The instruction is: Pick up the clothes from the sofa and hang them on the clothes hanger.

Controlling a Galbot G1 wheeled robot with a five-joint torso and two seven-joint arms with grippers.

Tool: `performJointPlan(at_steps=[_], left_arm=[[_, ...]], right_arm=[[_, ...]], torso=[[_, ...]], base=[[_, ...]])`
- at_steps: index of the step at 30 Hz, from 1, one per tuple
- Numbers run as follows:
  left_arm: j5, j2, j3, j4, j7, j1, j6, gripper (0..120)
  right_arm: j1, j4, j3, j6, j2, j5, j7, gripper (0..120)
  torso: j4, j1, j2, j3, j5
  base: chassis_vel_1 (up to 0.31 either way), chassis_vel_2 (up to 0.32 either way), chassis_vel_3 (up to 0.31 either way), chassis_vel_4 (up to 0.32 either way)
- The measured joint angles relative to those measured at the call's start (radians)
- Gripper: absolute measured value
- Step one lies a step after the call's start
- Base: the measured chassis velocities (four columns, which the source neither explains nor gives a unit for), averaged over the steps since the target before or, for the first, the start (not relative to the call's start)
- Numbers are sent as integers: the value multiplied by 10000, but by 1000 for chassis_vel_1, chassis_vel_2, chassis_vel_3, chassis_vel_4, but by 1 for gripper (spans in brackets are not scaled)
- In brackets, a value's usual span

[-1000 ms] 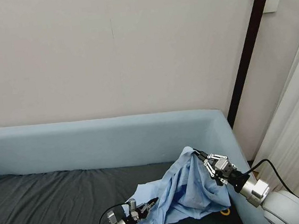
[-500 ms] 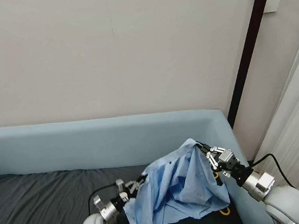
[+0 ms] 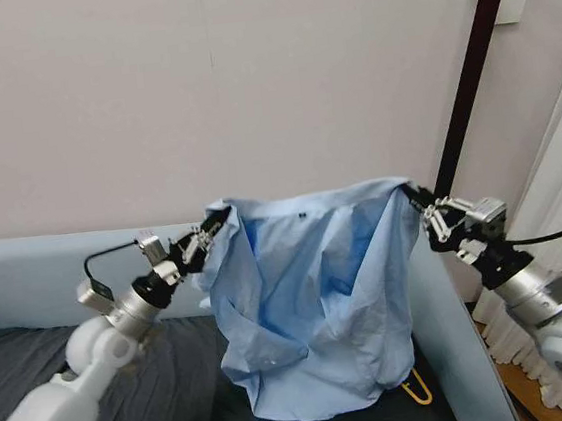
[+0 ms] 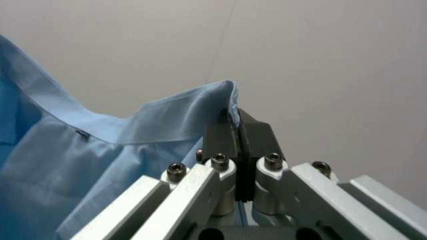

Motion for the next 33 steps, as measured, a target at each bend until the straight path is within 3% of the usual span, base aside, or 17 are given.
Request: performJointPlan(at_steps=[3,7,8,10,12,14,21,28,29,33], left_arm=[[-288,367,-715,-442,-122,208,145,0],[-156,868,-2042,-976,92,1489,161,0],[-116,901,-2208,-1075,127,1735,150,0],[-135,927,-2338,-1150,128,1871,149,0],[-268,1097,-2580,-1284,90,2041,151,0],[-352,1339,-2852,-1355,93,2209,151,0],[-932,1790,-4308,-2019,125,3261,203,0],[-2247,2511,-6358,-2905,-153,3484,332,0],[-2247,2511,-6358,-2905,-153,3484,332,0],[-2867,2934,-7207,-3017,-304,3085,429,0]], right_arm=[[67,259,393,-344,-176,-458,137,0],[-1299,263,441,-903,-751,-3386,-635,0],[-1749,365,408,-1129,-835,-3805,-762,0],[-1975,528,396,-1446,-864,-3979,-829,0],[-2054,932,490,-2435,-924,-3860,-878,0],[-2037,1249,790,-3384,-1155,-3409,-845,0],[-1997,1872,2043,-4388,-1713,-1609,-691,0],[-1692,2236,5448,-4169,-2448,2992,-222,0],[-1692,2236,5448,-4169,-2448,2992,-222,0],[-1579,2241,7426,-4233,-2832,4409,-143,0]], torso=[[8,0,0,0,0],[13,0,0,1,1],[3,0,-1,2,1],[2,0,-1,1,-1],[0,-1,0,0,2],[3,0,-1,1,0],[6,0,-2,1,1],[4,0,-1,1,0],[4,0,-1,1,0],[3,-1,-1,0,3]], base=[[0,0,0,0],[0,0,0,0],[0,0,0,0],[0,0,0,0],[0,0,0,0],[0,0,0,0],[0,0,0,0],[0,0,0,0],[0,0,0,0],[0,0,0,0]])
